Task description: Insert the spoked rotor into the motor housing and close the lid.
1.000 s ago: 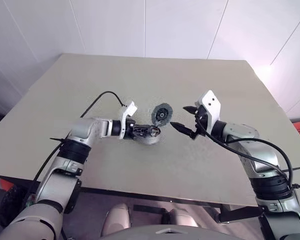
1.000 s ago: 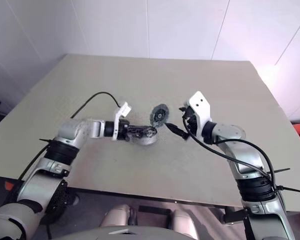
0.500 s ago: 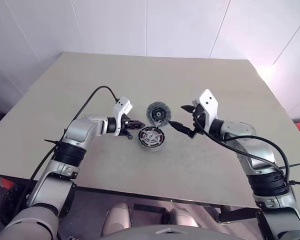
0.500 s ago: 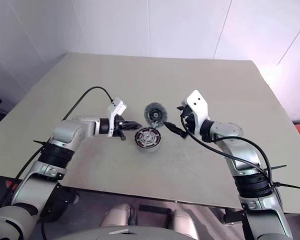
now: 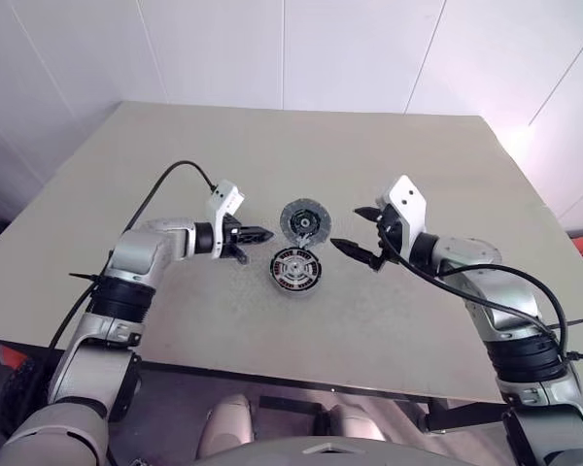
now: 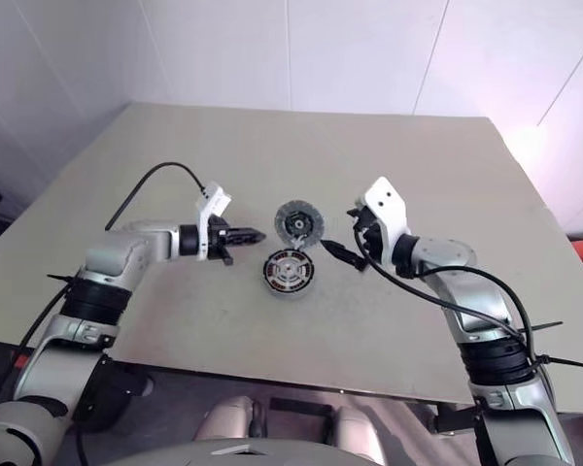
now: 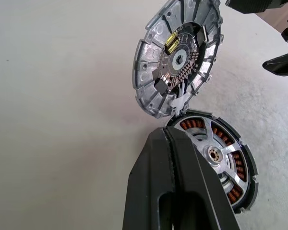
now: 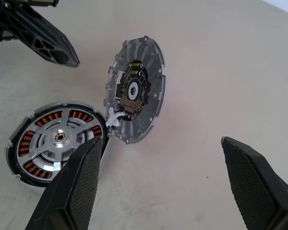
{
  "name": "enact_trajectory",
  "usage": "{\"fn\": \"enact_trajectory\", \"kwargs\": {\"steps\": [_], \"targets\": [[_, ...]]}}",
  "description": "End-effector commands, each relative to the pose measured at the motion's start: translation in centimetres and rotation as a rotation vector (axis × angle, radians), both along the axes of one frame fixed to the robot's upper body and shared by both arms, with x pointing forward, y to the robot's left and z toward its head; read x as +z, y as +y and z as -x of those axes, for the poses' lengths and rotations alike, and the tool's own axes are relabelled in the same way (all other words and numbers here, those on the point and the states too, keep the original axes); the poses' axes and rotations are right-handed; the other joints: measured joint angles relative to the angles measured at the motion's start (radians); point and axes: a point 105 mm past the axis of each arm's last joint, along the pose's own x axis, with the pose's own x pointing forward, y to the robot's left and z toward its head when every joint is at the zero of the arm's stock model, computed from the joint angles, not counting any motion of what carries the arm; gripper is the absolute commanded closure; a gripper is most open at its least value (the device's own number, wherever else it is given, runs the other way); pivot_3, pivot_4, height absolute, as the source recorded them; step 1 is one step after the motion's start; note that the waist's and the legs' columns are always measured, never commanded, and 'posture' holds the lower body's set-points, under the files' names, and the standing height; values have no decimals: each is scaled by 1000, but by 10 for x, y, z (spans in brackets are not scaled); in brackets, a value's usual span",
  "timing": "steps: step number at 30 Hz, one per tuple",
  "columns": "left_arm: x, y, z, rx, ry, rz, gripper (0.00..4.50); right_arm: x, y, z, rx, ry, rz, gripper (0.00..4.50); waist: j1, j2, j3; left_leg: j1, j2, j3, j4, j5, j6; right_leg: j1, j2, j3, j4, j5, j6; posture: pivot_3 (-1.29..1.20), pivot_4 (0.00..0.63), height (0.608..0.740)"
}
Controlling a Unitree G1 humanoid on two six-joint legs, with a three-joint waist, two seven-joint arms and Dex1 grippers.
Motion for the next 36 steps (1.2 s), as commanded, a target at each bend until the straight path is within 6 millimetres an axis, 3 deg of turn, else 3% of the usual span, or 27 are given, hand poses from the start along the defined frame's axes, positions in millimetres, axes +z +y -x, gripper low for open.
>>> {"fn": "enact_trajectory", "kwargs": {"steps": [1,8,11,15,21,25,27,30,36], "targets": [[13,15,4,14,-35,14,4466,13,-1,8,27,-7,7,0,0,0,0,0,0,0,0,0,0,0,0,0,0,0,0,0,0,740],[9,25,6,65,-28,24,4466,-5,-11,22,83,65,125,0,5,0,0,1,0,0,2,0,0,2,0,0,0,0,0,0,0,740],[7,20,9,61,-24,30,4500,-8,-8,22,97,72,144,600,4,0,0,3,0,0,2,0,0,4,0,0,1,0,0,0,0,740],[6,17,9,66,-25,38,4500,-3,-2,19,127,28,149,1979,3,0,0,5,0,0,2,0,0,5,0,0,1,0,0,0,0,740],[7,16,7,80,-26,48,4500,23,12,23,359,-209,278,1979,1,0,0,5,0,0,2,0,0,5,0,0,2,0,0,0,0,740],[8,16,4,79,-25,47,4500,39,19,23,556,-231,394,1979,-3,0,0,5,0,0,4,0,0,4,0,0,4,0,0,0,0,740],[9,16,1,83,-29,46,4500,43,31,25,683,-214,417,1979,-3,0,0,5,1,-1,4,0,1,5,0,0,5,0,-1,0,0,740],[10,14,-1,85,-34,49,4500,36,43,26,814,-187,483,1979,-2,0,0,5,1,-1,6,-1,2,4,0,0,8,-1,-2,0,0,740],[9,11,2,95,-39,64,4500,3,62,23,1009,-102,600,1979,-3,0,0,2,1,-1,9,1,6,1,0,0,11,-1,-3,0,0,740]]}}
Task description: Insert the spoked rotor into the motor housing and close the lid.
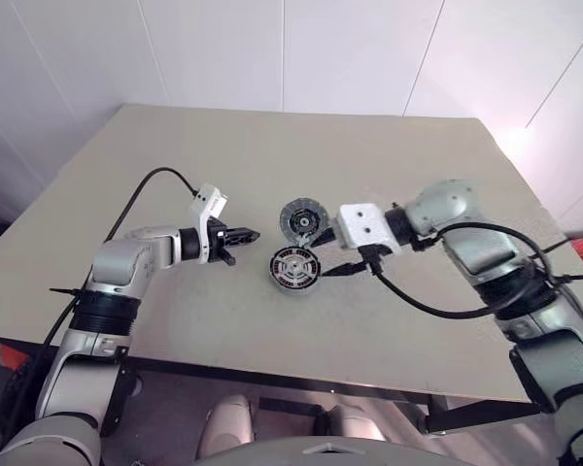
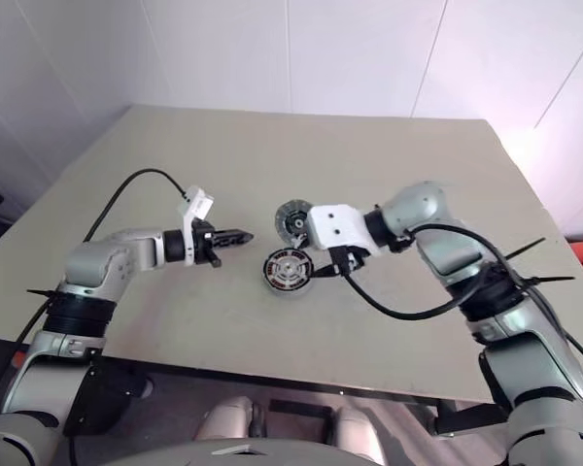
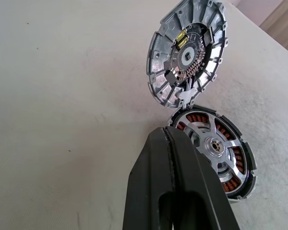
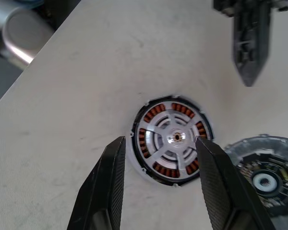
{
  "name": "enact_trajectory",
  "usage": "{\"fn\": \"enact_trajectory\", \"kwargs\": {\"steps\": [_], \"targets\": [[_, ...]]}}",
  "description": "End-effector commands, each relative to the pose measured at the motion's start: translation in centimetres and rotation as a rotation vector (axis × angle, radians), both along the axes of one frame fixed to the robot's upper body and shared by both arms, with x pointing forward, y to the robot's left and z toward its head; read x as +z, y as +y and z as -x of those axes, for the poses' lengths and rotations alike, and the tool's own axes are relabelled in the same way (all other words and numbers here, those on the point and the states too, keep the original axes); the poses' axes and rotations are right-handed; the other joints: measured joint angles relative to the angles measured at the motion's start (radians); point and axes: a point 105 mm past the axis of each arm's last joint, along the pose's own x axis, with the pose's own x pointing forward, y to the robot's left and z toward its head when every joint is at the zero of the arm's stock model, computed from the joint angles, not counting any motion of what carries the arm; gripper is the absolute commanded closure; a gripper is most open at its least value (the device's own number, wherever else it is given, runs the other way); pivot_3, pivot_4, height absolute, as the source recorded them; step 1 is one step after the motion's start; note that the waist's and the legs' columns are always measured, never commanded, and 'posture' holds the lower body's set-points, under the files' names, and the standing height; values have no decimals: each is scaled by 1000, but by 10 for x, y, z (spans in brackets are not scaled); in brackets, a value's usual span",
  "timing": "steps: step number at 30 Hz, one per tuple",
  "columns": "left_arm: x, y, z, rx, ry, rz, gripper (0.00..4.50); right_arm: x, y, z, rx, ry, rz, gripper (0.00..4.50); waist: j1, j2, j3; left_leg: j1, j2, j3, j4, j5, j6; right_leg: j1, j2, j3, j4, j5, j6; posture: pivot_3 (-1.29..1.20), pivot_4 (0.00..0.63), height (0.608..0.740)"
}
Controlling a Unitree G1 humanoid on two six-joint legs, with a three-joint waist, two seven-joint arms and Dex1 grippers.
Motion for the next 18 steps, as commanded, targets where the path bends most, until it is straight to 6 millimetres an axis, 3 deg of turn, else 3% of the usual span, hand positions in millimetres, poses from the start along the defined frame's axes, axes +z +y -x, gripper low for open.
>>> {"fn": "enact_trajectory", "kwargs": {"steps": [1,9,18], "targets": [[14,-1,0,5,-62,18,4500,-7,4,-2,92,-7,75,1979,0,0,0,-1,0,0,0,0,0,-1,0,0,0,0,0,0,0,740],[14,3,6,43,-65,31,4500,-34,8,-14,138,22,152,1979,0,0,0,-15,0,-1,5,1,1,-14,0,-1,4,0,0,0,0,740],[14,5,7,65,-67,33,4500,-49,-5,-18,145,7,197,1979,0,0,0,-13,1,-2,5,1,2,-12,0,-2,5,0,-1,0,0,740]]}}
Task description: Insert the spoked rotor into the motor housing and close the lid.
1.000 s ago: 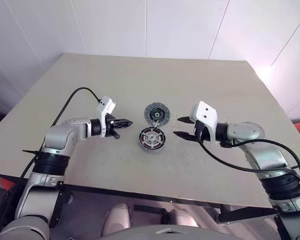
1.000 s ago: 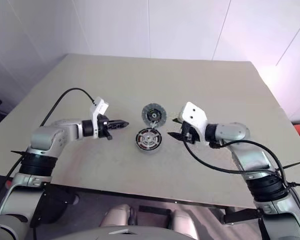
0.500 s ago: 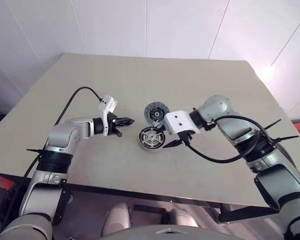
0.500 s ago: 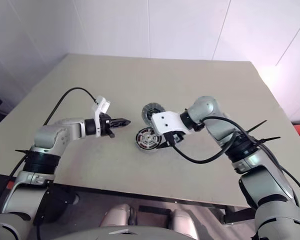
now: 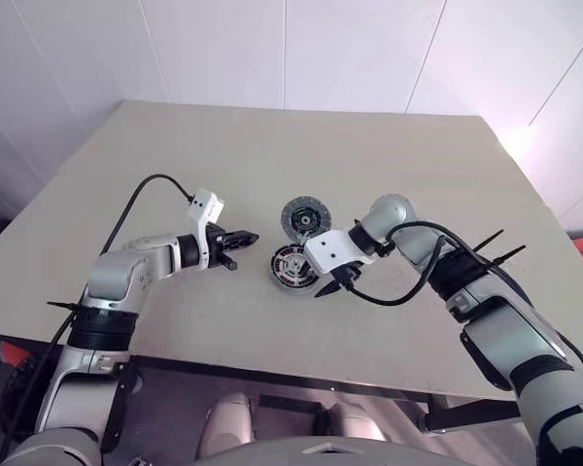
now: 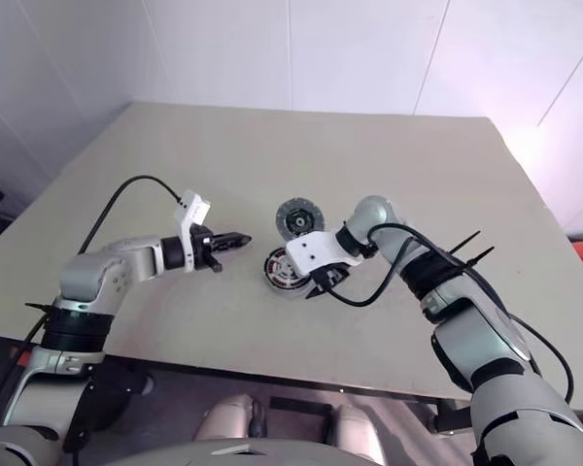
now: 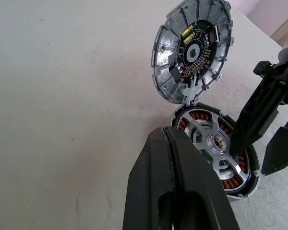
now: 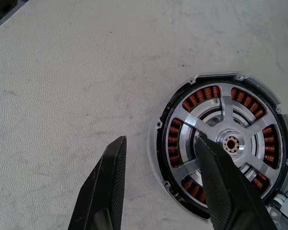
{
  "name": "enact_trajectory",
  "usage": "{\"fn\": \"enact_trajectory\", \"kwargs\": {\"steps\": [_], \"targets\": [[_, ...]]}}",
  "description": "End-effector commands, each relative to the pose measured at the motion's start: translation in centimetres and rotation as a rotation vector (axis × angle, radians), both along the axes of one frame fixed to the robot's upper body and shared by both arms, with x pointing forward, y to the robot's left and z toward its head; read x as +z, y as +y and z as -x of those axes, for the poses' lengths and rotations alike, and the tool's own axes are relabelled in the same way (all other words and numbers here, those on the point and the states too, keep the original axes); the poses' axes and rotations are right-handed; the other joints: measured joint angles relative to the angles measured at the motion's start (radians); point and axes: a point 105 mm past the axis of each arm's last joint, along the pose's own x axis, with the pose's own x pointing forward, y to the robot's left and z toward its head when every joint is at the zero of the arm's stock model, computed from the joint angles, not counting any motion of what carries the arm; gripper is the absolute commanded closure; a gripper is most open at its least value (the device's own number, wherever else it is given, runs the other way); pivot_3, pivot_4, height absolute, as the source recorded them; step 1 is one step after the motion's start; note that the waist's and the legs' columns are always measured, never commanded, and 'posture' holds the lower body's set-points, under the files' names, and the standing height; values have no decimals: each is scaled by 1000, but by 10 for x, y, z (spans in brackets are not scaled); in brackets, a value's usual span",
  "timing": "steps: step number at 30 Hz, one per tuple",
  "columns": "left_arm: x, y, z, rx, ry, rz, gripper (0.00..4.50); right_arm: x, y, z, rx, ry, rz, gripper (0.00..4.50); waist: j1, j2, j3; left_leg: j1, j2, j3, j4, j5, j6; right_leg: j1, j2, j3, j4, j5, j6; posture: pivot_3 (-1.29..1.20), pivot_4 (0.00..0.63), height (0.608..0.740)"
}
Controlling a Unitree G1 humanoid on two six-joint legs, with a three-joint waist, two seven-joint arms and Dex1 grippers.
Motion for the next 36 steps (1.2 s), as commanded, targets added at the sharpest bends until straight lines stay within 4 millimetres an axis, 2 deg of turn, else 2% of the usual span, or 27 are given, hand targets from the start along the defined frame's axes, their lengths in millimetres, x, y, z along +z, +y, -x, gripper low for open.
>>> {"fn": "enact_trajectory", "kwargs": {"steps": [1,6,14,23,26,32,36], "targets": [[14,3,-1,7,-52,14,4500,0,-11,1,21,-11,44,1979,0,0,0,0,0,0,0,0,0,0,0,0,0,0,0,0,0,740],[14,5,-4,14,-54,9,4500,4,-13,7,49,-40,37,1979,1,0,0,0,0,0,0,0,1,0,0,0,0,0,0,0,0,740],[17,6,-10,15,-66,6,4500,10,-7,10,60,-88,10,1979,0,0,0,0,0,0,0,-1,2,0,0,0,0,0,0,0,0,740],[17,5,-11,13,-72,7,4500,6,2,9,48,-113,3,1979,-3,0,0,0,0,0,0,-1,2,-1,0,0,0,0,0,0,0,740],[17,5,-10,14,-72,9,4500,7,4,8,46,-120,1,2530,-3,0,0,0,1,0,0,0,2,-1,0,0,2,0,0,0,0,740],[16,5,-9,14,-69,11,4500,10,6,3,34,-145,-13,4497,-1,-1,0,0,1,0,0,-1,2,0,0,0,1,0,0,0,0,740],[15,4,-9,16,-68,12,4500,12,7,2,28,-158,-21,4497,-2,-1,0,-1,1,0,0,0,2,-1,0,0,1,0,0,0,0,740]]}}
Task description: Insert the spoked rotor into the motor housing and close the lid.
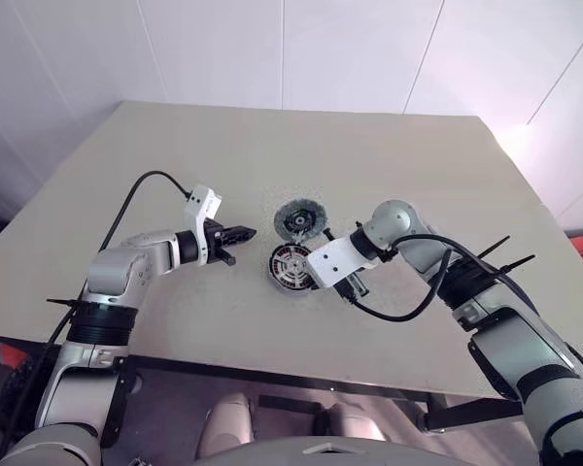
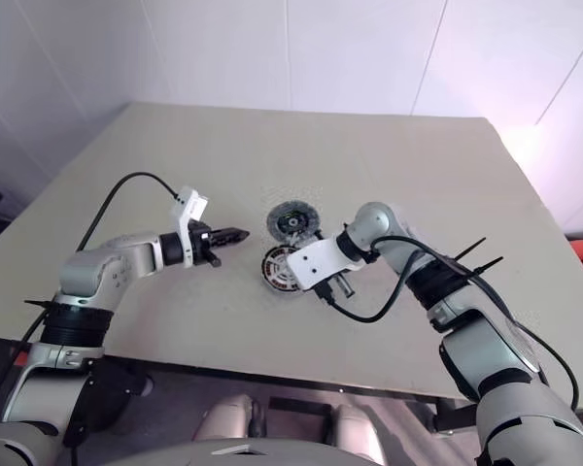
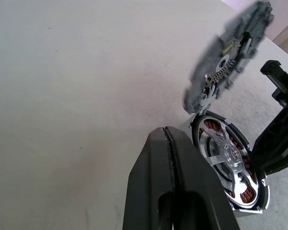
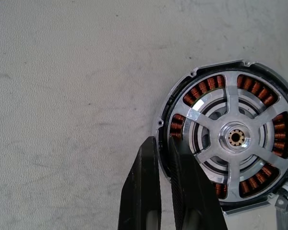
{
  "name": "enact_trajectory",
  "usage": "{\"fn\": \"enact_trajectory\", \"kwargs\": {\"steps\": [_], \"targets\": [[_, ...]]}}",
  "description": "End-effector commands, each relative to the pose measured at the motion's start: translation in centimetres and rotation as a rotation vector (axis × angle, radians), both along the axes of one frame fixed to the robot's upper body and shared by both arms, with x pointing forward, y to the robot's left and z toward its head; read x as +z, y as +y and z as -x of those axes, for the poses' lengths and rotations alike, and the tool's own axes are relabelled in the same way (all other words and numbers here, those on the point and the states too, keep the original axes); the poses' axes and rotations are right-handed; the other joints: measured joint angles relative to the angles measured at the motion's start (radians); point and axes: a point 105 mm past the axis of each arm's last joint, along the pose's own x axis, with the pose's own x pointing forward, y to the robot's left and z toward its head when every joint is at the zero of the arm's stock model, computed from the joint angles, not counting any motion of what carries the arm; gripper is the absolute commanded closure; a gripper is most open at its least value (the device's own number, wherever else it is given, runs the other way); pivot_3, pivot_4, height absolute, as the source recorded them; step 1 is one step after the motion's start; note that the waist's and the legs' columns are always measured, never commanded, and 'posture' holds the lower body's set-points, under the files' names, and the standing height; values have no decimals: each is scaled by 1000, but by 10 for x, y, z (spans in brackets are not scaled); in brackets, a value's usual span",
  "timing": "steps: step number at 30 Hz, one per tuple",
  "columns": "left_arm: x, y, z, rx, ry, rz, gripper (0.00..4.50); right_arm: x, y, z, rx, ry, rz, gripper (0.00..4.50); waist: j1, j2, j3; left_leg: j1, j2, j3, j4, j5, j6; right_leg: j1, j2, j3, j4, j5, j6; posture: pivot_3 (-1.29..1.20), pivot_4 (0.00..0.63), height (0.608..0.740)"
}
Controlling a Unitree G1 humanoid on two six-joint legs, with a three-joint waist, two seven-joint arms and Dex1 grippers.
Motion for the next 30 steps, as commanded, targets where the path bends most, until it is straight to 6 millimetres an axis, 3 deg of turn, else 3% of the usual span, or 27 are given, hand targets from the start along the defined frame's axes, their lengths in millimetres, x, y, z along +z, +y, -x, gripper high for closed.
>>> {"fn": "enact_trajectory", "kwargs": {"steps": [1,13,23,27,30], "targets": [[13,0,-2,-2,-59,9,4500,12,4,-4,5,-46,-36,4497,0,0,0,0,0,0,0,0,0,0,0,0,0,0,0,0,0,740],[12,-1,-3,0,-55,12,4500,21,-1,-6,-18,-69,-47,4497,1,0,0,0,0,0,0,0,0,0,0,0,0,0,0,0,0,740],[9,1,-2,16,-46,20,4500,21,-37,1,-124,1,65,4497,8,0,0,-2,0,0,2,-1,2,0,-1,0,-1,0,0,0,0,740],[8,0,-2,18,-45,21,4500,23,-36,8,-145,29,76,4497,8,0,0,-2,0,0,2,-1,2,0,-1,0,0,0,0,0,0,740],[9,1,-3,23,-45,22,4500,29,-24,12,-201,79,35,4497,7,0,0,-1,0,0,2,-1,2,0,-1,0,0,0,0,0,0,740]]}}
